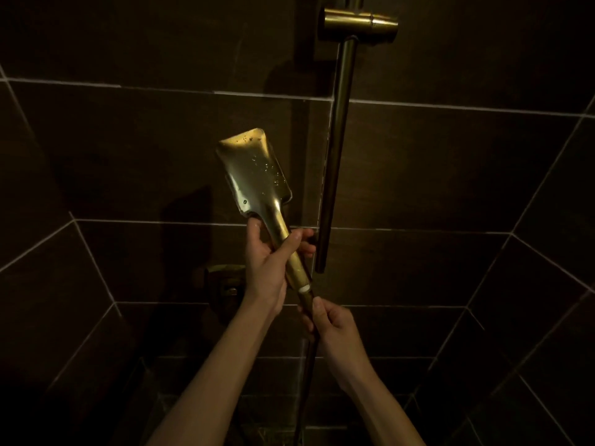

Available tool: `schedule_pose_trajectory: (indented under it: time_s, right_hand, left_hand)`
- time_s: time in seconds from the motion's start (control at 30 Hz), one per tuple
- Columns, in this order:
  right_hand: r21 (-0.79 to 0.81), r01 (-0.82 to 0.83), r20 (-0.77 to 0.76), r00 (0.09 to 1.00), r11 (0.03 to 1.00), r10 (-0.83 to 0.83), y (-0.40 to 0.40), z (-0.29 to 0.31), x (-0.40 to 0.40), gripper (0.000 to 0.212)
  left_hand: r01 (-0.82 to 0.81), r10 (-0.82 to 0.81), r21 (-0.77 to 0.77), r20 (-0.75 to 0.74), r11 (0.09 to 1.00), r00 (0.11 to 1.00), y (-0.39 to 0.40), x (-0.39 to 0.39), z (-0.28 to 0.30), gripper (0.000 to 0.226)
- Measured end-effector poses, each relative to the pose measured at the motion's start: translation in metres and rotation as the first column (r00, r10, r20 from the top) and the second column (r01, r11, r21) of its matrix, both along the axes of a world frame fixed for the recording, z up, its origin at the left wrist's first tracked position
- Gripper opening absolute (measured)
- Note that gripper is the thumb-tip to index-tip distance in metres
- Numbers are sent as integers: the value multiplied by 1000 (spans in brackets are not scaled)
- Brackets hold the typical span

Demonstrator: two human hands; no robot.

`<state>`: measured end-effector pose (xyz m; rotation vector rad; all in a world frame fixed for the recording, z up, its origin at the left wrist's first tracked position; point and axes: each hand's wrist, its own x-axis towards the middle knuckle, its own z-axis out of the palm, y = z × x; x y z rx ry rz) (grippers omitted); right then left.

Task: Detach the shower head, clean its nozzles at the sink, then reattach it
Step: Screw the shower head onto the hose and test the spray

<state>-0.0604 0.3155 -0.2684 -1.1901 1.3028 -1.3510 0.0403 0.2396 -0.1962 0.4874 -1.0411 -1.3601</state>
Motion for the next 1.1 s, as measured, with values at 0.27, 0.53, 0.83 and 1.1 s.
schedule_pose_trajectory:
  time_s: [0.27,0.53,0.83,1.1]
  right_hand:
    - [1,37,-24,999,999,-37,0,0,2,31]
    - [-54,86,4,996,995,-86,-4,4,-7,31]
    - [-84,28,-20,999,996,-30,-8,3,-12,40]
    - [-48,-8,13,1000,999,8,-9,5,-17,49]
  left_hand:
    - [-83,88,-38,156,996,984,1,-8,-5,42]
    - [147,-147,46,-19,988,989,10,-7,7,36]
    - [190,-181,121,-79,974,980,2,3,10,34]
    - [155,-154,76,-14,985,988,-1,0,12,29]
